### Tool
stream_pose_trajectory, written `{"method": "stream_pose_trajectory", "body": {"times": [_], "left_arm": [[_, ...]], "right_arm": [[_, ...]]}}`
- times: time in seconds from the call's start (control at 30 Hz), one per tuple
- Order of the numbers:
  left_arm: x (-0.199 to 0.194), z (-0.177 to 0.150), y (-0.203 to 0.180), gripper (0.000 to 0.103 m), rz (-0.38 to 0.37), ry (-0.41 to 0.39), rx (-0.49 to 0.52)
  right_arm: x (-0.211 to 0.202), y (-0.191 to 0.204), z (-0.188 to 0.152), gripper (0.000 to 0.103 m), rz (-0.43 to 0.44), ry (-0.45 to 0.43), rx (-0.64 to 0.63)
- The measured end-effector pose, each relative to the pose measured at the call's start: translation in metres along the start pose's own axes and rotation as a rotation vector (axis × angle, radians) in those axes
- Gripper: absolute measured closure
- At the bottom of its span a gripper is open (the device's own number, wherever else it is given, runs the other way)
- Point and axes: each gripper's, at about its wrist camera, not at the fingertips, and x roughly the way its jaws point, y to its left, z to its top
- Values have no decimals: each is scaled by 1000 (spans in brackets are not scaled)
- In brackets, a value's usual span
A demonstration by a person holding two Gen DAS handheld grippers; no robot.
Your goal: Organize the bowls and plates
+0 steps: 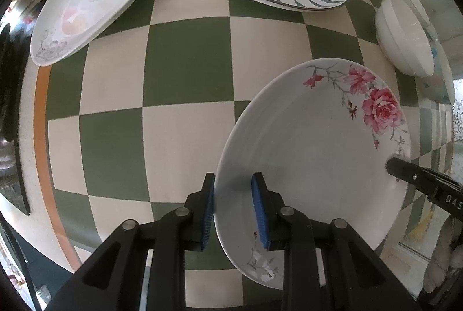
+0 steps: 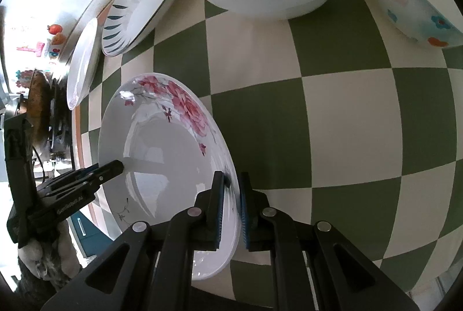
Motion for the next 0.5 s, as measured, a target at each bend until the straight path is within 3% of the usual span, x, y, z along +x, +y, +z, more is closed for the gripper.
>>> {"method": "stream_pose_trajectory", "body": {"times": [0.13, 0.2, 0.33, 0.4, 0.47, 0.5], "left_arm": [[-38, 1, 18, 80, -16, -70, -29], [-71, 8, 39, 79, -12, -147, -66], [-110, 27, 90, 67, 49, -244, -166], [-113, 40, 122, 67, 52, -260, -220], [-106, 49, 148, 67, 54, -244, -267], [-99, 53, 157, 67, 53, -242, -289]], "right_arm": [[-6, -4, 3, 90, 12, 26, 37], [-25, -6, 2, 89, 23, 5, 64], [-76, 38, 2, 87, 32, -59, -7], [-87, 68, 8, 79, 55, -90, -55], [-85, 108, 25, 59, 104, -111, -110], [-76, 132, 40, 58, 125, -110, -140]]}}
